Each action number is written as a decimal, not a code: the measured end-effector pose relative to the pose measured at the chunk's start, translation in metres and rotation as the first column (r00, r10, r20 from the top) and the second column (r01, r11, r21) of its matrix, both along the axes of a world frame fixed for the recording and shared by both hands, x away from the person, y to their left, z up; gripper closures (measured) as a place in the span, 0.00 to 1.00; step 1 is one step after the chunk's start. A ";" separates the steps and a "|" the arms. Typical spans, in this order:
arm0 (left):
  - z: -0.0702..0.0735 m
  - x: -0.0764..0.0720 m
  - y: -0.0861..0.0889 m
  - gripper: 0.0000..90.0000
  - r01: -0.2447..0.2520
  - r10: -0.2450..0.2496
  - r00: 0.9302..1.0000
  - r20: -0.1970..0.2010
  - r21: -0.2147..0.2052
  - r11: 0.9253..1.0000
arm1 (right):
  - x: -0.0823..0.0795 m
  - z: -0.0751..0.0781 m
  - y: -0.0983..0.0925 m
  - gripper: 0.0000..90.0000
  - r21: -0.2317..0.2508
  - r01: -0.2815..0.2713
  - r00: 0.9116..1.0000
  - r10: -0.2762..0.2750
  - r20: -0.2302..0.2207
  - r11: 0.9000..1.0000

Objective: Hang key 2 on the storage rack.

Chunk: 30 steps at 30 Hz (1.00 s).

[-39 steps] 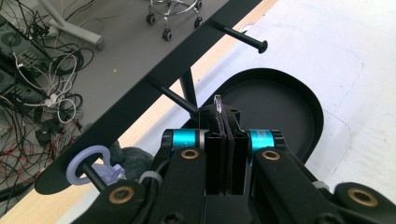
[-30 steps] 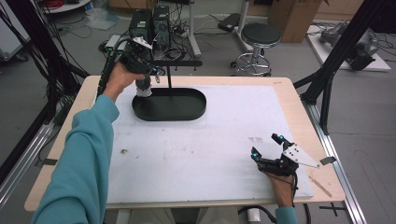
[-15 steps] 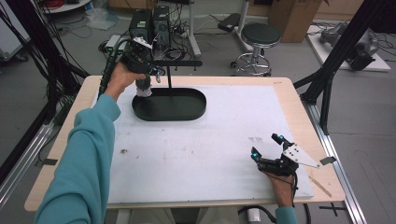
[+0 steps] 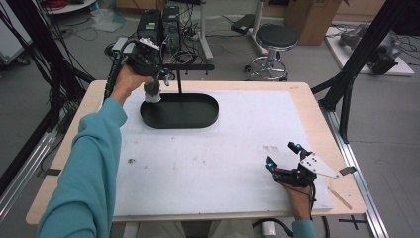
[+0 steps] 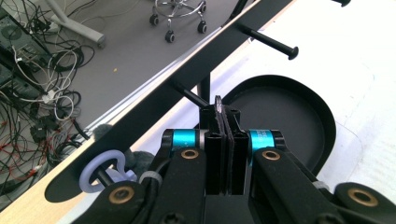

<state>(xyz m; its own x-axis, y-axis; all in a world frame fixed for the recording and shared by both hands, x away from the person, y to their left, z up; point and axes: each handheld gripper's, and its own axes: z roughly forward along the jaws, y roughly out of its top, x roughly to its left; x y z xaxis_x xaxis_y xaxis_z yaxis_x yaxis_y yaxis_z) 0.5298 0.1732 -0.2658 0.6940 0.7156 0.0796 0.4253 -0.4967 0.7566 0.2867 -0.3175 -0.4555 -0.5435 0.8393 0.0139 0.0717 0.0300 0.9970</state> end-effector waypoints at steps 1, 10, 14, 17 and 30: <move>0.000 0.001 0.000 0.98 -0.003 0.003 1.000 0.002 0.012 1.000 | 0.000 0.000 0.000 0.02 0.000 0.000 1.000 0.000 0.000 1.000; -0.003 0.006 -0.002 0.98 -0.029 0.029 0.999 0.018 0.003 1.000 | 0.000 0.000 0.000 0.02 0.002 0.000 1.000 0.000 0.000 1.000; -0.003 0.006 -0.004 0.98 -0.046 0.046 0.999 0.029 0.000 0.999 | 0.000 0.000 0.000 0.02 0.004 0.001 1.000 -0.001 -0.001 1.000; -0.003 0.007 -0.004 0.97 -0.060 0.060 0.997 0.039 0.007 0.998 | 0.000 0.000 0.000 0.02 0.002 0.001 1.000 -0.001 -0.001 1.000; 0.004 0.002 -0.005 0.67 -0.140 0.141 0.981 0.136 -0.016 0.990 | 0.000 0.000 0.000 0.02 -0.005 0.000 1.000 0.000 0.004 1.000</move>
